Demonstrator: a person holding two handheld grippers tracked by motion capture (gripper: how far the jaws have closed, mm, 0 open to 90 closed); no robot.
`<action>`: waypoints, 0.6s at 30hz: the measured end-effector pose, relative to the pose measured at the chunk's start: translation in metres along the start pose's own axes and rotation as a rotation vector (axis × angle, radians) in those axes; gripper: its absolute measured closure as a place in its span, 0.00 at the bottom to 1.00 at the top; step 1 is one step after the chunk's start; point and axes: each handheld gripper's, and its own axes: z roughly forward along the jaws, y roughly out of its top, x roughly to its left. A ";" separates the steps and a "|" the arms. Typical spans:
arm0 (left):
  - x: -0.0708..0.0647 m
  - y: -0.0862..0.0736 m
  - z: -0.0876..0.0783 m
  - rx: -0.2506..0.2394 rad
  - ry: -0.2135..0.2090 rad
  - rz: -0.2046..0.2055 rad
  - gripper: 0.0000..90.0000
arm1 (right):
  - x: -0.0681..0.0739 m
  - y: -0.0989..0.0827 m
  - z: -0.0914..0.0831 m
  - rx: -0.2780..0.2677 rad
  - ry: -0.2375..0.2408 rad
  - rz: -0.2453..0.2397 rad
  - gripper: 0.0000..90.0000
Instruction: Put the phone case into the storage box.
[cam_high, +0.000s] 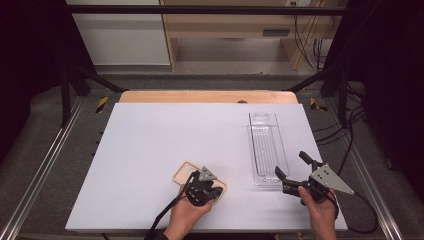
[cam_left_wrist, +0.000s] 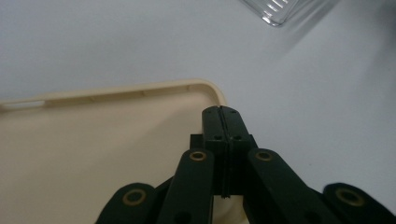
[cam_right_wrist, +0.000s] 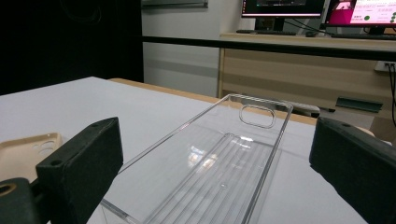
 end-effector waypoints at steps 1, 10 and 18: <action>-0.004 0.000 0.002 -0.008 -0.001 0.003 1.00 | 0.000 0.000 0.000 -0.002 -0.002 -0.004 0.04; -0.018 0.001 0.009 -0.017 -0.013 0.008 1.00 | -0.001 0.000 -0.002 0.000 -0.005 -0.003 0.03; -0.019 0.000 0.007 -0.058 0.022 0.066 1.00 | -0.002 0.000 -0.003 0.004 -0.011 -0.006 0.03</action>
